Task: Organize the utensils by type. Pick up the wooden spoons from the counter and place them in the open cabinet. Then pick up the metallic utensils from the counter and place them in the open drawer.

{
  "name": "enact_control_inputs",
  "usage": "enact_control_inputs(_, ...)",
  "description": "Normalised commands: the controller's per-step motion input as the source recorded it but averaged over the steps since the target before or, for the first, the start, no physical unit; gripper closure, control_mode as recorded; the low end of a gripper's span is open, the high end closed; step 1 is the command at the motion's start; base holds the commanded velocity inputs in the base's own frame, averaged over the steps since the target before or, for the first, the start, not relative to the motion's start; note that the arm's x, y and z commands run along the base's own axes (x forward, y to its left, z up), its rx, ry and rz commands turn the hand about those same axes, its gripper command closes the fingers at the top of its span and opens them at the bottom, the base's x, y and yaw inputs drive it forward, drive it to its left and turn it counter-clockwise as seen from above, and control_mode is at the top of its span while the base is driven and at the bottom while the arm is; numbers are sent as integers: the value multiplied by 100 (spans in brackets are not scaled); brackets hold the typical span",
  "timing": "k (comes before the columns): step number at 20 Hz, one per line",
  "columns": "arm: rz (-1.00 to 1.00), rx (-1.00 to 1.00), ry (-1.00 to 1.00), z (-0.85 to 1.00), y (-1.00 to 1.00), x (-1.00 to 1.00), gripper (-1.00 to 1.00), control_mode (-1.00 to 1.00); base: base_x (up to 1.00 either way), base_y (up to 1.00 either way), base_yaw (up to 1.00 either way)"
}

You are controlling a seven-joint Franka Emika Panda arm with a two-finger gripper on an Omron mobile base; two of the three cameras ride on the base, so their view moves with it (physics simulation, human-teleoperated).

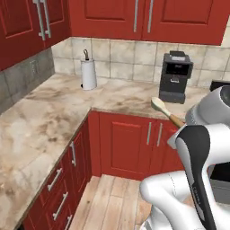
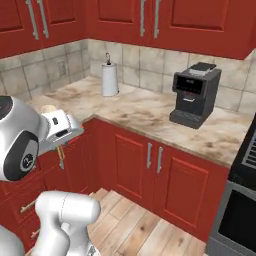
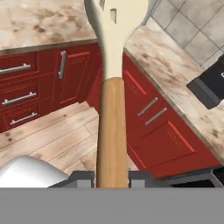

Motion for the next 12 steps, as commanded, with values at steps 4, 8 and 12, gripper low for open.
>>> enact_control_inputs(4, 0, 0, 0, 0, 0, 0, 100, 100, 6, 0, -73)
enact_control_inputs(8, 0, 0, 0, 0, 0, 0, 100, 100, 6, 0, -74)
enact_control_inputs(12, 0, 0, 0, 0, 0, 0, 100, 100, 6, 0, -75)
